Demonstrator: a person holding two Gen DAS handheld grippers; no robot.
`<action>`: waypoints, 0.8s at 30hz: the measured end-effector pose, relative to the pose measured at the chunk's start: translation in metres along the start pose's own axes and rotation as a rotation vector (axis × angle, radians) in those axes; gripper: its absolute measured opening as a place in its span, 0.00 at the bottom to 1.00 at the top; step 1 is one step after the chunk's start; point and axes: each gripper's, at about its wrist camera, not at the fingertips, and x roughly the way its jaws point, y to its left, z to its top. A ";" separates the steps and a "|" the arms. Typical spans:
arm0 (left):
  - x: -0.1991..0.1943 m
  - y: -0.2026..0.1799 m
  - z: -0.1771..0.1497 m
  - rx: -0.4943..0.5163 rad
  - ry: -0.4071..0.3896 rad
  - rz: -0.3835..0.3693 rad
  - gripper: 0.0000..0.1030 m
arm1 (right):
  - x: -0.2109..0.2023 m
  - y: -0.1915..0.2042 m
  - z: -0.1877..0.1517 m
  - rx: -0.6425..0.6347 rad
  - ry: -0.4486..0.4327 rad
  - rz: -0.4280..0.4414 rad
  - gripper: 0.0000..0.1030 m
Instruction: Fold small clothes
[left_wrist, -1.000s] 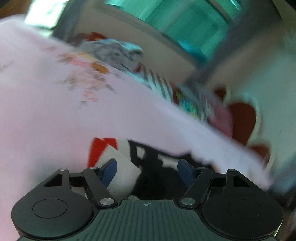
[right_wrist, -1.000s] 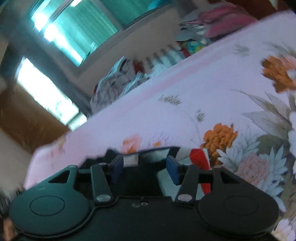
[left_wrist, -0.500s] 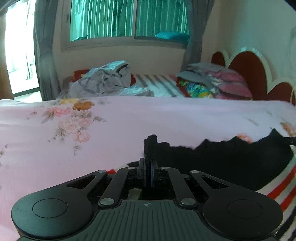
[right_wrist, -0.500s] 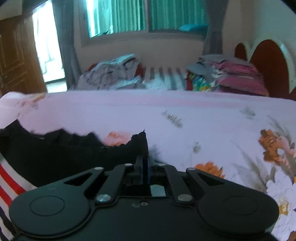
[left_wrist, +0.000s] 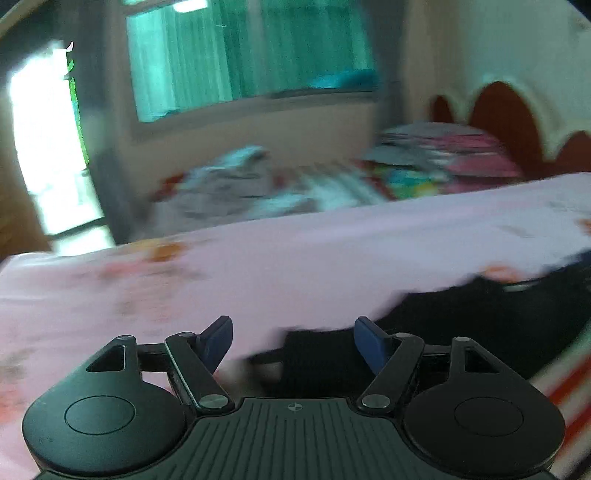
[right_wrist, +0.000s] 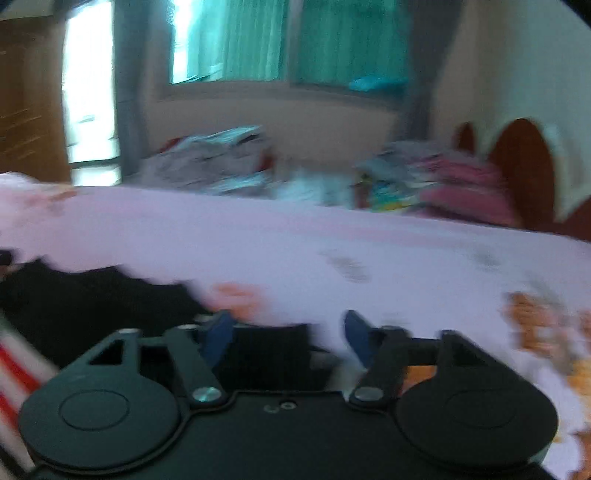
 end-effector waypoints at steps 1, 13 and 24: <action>0.003 -0.013 0.002 0.005 0.022 -0.056 0.69 | 0.010 0.016 0.001 -0.023 0.035 0.040 0.32; 0.001 0.035 -0.057 0.024 0.099 -0.117 0.69 | -0.012 -0.046 -0.036 0.031 0.123 -0.043 0.38; -0.034 -0.067 -0.045 0.056 0.086 -0.212 0.69 | -0.027 0.057 -0.031 -0.120 0.115 0.163 0.40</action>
